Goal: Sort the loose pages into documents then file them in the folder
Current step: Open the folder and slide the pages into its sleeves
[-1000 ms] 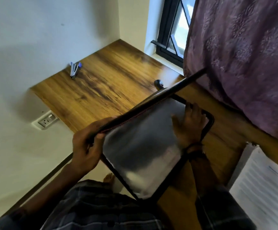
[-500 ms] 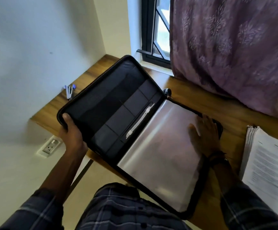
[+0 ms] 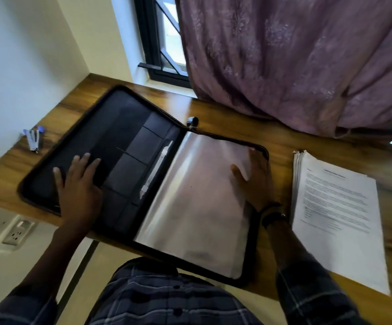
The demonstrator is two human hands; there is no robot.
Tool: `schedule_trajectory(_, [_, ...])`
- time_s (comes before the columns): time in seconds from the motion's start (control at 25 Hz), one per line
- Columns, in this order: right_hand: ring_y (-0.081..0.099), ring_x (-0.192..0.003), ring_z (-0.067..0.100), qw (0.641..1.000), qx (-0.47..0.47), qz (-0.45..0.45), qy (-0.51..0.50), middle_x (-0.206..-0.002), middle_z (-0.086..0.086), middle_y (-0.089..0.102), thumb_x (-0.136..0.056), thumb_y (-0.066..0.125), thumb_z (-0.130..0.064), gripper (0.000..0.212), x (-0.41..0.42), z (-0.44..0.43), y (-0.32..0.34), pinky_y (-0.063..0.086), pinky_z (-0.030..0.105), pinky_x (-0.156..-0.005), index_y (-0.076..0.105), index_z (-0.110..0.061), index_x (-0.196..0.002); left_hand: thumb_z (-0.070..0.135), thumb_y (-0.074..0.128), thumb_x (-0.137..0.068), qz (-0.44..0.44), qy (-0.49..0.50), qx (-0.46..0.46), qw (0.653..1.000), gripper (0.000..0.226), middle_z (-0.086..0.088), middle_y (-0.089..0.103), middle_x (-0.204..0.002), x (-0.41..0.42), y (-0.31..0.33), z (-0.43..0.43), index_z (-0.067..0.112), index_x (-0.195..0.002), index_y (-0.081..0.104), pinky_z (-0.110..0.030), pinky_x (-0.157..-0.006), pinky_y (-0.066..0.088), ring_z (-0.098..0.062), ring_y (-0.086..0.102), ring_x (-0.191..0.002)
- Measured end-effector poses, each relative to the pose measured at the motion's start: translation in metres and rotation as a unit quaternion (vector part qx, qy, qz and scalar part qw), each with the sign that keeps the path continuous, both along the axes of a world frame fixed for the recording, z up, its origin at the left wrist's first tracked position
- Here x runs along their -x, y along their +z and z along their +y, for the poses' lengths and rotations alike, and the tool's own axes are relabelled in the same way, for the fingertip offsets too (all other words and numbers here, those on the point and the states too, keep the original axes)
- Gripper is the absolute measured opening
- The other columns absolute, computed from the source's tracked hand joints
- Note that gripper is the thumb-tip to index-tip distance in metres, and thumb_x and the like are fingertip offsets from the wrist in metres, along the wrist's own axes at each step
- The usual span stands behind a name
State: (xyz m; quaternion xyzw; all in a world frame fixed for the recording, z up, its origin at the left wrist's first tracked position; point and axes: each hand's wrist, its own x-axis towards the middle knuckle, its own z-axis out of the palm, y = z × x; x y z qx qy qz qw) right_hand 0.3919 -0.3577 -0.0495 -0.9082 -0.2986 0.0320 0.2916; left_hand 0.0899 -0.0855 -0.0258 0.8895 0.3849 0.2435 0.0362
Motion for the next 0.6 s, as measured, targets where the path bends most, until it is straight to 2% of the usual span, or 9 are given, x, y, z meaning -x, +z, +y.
schedule_trajectory(0.08, [0.034,-0.138,0.030,0.998,-0.003,-0.036,-0.047,-0.151,0.015,0.037,-0.092,0.057,-0.046,0.074,0.012,-0.034,0.003,0.033,0.043,-0.114,0.031,-0.008,-0.149,0.007,0.044,-0.083,0.012,-0.045,-0.044,0.998,0.050,-0.020,0.045,-0.147,-0.024,0.007,-0.023,0.004,-0.131,0.056,-0.049,-0.117,-0.012,-0.034,0.032,-0.143])
schedule_trajectory(0.2, [0.041,-0.129,0.039,0.979,0.051,-0.091,-0.174,-0.141,0.022,0.044,-0.087,0.062,-0.042,0.075,0.023,-0.093,0.005,0.037,0.047,-0.104,0.036,-0.001,-0.144,0.020,0.041,-0.096,0.025,-0.089,-0.096,0.991,0.040,-0.018,0.045,-0.148,-0.060,0.001,-0.048,0.004,-0.129,0.058,-0.054,-0.119,-0.007,-0.030,0.032,-0.145])
schedule_trajectory(0.32, [0.044,-0.120,0.045,0.955,0.116,-0.024,-0.273,-0.132,0.027,0.047,-0.082,0.071,-0.042,0.079,0.029,-0.133,0.007,0.042,0.050,-0.093,0.039,0.007,-0.136,0.031,0.042,-0.097,0.032,-0.108,-0.118,0.987,0.045,-0.019,0.048,-0.145,-0.090,-0.012,-0.058,0.002,-0.127,0.059,-0.051,-0.119,-0.008,-0.032,0.034,-0.143])
schedule_trajectory(0.4, [0.047,-0.112,0.043,0.952,0.144,0.010,-0.270,-0.122,0.026,0.051,-0.086,0.067,-0.039,0.064,0.033,-0.142,0.006,0.044,0.047,-0.087,0.046,0.006,-0.125,0.035,0.043,-0.095,0.048,-0.115,-0.110,0.986,0.049,-0.023,0.049,-0.142,-0.108,-0.024,-0.059,0.001,-0.128,0.057,-0.051,-0.119,-0.007,-0.036,0.036,-0.141])
schedule_trajectory(0.44, [0.049,-0.108,0.042,0.955,0.150,0.011,-0.255,-0.118,0.025,0.053,-0.089,0.063,-0.035,0.055,0.034,-0.143,0.003,0.045,0.046,-0.086,0.048,0.007,-0.120,0.037,0.042,-0.095,0.059,-0.116,-0.111,0.985,0.051,-0.025,0.051,-0.138,-0.117,-0.028,-0.058,-0.001,-0.126,0.056,-0.053,-0.119,-0.001,-0.038,0.039,-0.137])
schedule_trajectory(0.48, [0.051,-0.105,0.042,0.957,0.161,0.001,-0.240,-0.115,0.026,0.054,-0.091,0.059,-0.031,0.048,0.036,-0.141,0.003,0.048,0.046,-0.085,0.049,0.008,-0.119,0.040,0.041,-0.095,0.067,-0.118,-0.116,0.984,0.053,-0.028,0.054,-0.130,-0.126,-0.030,-0.056,-0.003,-0.121,0.057,-0.056,-0.118,0.012,-0.042,0.045,-0.129])
schedule_trajectory(0.52, [0.054,-0.100,0.041,0.958,0.175,-0.012,-0.226,-0.111,0.026,0.055,-0.092,0.055,-0.025,0.042,0.035,-0.139,0.002,0.051,0.046,-0.082,0.050,0.008,-0.117,0.042,0.040,-0.096,0.071,-0.124,-0.127,0.982,0.053,-0.031,0.057,-0.117,-0.136,-0.030,-0.053,-0.006,-0.110,0.058,-0.057,-0.109,0.028,-0.045,0.051,-0.116])
schedule_trajectory(0.56, [0.057,-0.094,0.040,0.958,0.187,-0.018,-0.216,-0.106,0.026,0.058,-0.092,0.052,-0.018,0.034,0.035,-0.137,0.002,0.053,0.044,-0.077,0.053,0.009,-0.112,0.043,0.040,-0.097,0.074,-0.130,-0.139,0.979,0.052,-0.031,0.057,-0.103,-0.145,-0.027,-0.050,-0.006,-0.097,0.057,-0.055,-0.094,0.039,-0.045,0.054,-0.101])
schedule_trajectory(0.6, [0.061,-0.086,0.039,0.959,0.189,-0.031,-0.208,-0.099,0.026,0.061,-0.091,0.050,-0.010,0.024,0.034,-0.136,0.002,0.053,0.040,-0.071,0.056,0.009,-0.105,0.043,0.041,-0.097,0.073,-0.136,-0.154,0.976,0.050,-0.029,0.055,-0.092,-0.154,-0.023,-0.046,-0.004,-0.087,0.054,-0.051,-0.079,0.042,-0.043,0.053,-0.088])
